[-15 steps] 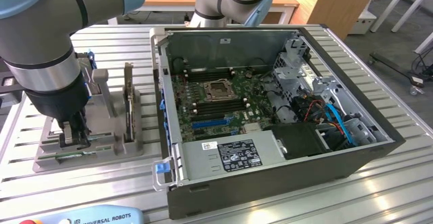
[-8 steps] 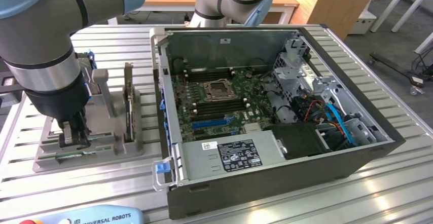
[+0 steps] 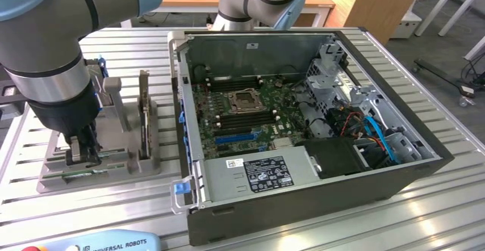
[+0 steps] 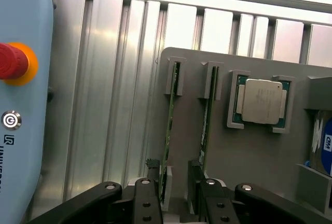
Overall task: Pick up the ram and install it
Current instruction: 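Pick up the ram and move it above insertion slot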
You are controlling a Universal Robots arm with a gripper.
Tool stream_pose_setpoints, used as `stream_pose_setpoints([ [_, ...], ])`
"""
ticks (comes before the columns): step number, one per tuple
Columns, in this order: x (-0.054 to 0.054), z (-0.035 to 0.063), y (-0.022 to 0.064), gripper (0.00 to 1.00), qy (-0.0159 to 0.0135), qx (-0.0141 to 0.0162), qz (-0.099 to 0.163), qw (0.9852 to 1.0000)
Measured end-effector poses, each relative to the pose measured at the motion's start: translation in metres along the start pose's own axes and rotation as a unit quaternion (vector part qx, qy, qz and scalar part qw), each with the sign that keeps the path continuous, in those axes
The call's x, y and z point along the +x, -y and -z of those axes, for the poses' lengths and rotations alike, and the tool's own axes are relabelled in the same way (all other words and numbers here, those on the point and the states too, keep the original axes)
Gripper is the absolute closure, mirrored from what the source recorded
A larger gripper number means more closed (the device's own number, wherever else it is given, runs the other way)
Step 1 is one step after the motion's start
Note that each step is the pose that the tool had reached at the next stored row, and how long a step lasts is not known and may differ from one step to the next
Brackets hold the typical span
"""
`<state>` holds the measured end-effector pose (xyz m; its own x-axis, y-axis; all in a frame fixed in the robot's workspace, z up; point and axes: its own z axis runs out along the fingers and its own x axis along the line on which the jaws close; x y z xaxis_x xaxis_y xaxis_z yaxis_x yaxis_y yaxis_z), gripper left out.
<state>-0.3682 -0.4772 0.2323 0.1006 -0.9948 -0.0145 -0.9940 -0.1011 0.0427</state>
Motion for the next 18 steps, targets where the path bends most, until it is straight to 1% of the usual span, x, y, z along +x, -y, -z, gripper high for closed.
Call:
stream_pose_setpoints([
  [1,0.0001,-0.0052,0.0002,0.64,0.0000,0.0000,0.000,1.0000],
  [18,0.0019,-0.0055,0.0000,0.64,0.0000,0.0000,0.000,1.0000],
])
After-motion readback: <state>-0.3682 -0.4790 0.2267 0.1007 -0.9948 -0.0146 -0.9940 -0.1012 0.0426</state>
